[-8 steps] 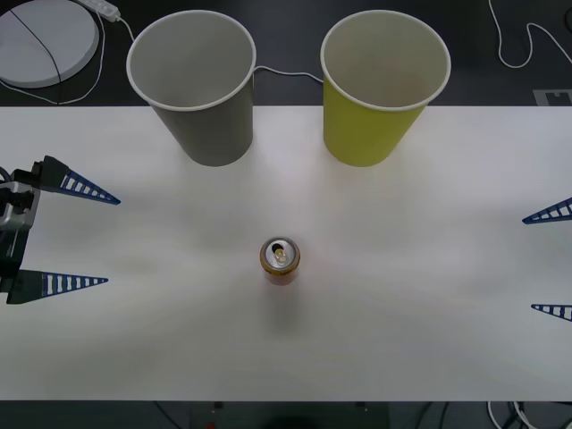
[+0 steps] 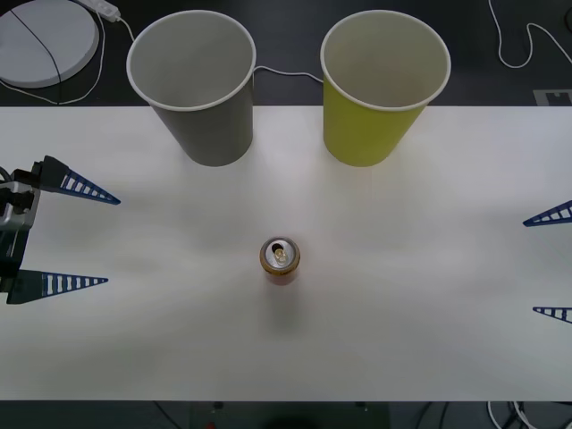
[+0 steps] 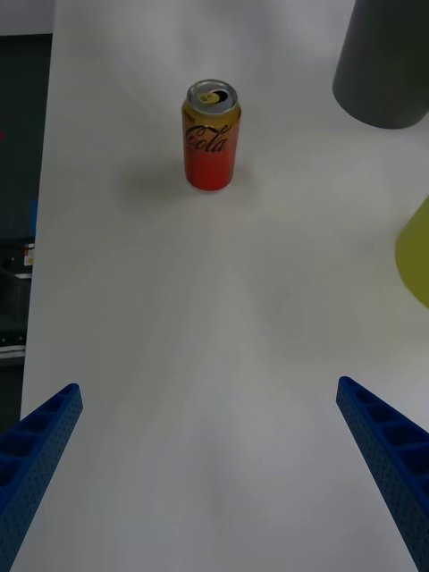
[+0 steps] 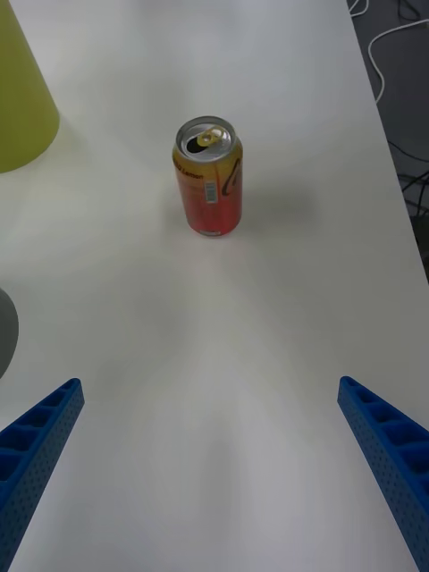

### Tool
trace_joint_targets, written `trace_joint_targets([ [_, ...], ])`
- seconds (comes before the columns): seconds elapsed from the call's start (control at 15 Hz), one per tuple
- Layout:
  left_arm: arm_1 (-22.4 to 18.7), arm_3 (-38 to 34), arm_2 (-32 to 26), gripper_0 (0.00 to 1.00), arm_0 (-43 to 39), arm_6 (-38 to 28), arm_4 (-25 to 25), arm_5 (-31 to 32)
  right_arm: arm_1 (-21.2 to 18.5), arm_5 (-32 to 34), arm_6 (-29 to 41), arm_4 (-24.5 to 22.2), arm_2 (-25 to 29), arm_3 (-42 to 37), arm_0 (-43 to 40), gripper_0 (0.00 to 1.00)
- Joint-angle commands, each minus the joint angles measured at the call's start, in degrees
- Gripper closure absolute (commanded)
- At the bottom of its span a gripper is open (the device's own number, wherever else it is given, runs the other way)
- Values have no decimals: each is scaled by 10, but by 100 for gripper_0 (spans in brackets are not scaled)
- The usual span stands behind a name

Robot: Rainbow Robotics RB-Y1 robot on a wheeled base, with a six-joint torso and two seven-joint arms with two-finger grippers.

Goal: Put the can into the green bin and the plastic bottle into the gray bin

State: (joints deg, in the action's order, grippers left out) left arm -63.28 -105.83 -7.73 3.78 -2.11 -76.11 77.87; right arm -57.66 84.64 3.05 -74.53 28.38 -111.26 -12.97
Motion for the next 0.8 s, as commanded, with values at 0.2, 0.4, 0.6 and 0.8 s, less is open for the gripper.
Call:
trace_joint_targets([
  [0.2,0,0,0,0,0,0,0,0,-4,-48,-23,21,-40,17,-3,0],
  [0.4,0,0,0,0,0,0,0,0,-4,-85,-77,55,-79,46,-2,0],
  [0.6,0,0,0,0,0,0,0,0,12,-99,-92,70,-105,67,-1,0],
  [0.8,0,0,0,0,0,0,0,0,57,-98,-97,50,-107,69,4,0],
])
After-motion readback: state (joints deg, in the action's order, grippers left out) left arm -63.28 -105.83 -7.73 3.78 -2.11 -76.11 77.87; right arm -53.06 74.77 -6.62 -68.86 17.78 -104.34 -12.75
